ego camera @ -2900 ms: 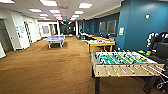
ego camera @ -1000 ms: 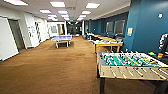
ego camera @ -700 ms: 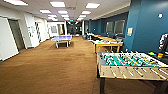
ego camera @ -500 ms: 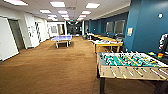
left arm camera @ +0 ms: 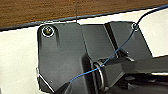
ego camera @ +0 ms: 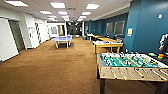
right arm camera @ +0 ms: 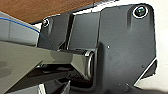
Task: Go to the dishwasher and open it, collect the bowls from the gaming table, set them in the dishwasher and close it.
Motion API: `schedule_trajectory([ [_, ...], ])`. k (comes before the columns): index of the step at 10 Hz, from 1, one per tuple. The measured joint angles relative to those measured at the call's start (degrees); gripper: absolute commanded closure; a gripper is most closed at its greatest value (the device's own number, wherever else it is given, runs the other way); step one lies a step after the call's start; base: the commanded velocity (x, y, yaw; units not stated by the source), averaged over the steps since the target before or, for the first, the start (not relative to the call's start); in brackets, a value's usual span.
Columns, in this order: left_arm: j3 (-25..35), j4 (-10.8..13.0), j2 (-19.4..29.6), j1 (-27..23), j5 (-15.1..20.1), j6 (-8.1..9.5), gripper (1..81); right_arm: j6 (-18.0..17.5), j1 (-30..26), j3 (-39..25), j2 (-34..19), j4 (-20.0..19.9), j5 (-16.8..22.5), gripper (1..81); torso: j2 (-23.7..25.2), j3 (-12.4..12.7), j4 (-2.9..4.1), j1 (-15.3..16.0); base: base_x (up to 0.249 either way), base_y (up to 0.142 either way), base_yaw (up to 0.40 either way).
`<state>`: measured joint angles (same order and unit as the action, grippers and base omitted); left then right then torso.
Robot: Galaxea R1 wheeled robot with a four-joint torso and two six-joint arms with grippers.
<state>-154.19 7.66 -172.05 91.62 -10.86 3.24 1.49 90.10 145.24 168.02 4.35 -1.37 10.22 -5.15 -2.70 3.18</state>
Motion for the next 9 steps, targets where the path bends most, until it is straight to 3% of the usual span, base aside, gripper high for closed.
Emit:
schedule_trajectory([
  [9,0.0,0.0,0.0,-0.8,-0.5,0.00,1.0,0.0,-0.9,0.2,0.5,0.2,-0.1,1.0,0.0,0.0,0.00,0.0,0.156,0.000,0.000],
])
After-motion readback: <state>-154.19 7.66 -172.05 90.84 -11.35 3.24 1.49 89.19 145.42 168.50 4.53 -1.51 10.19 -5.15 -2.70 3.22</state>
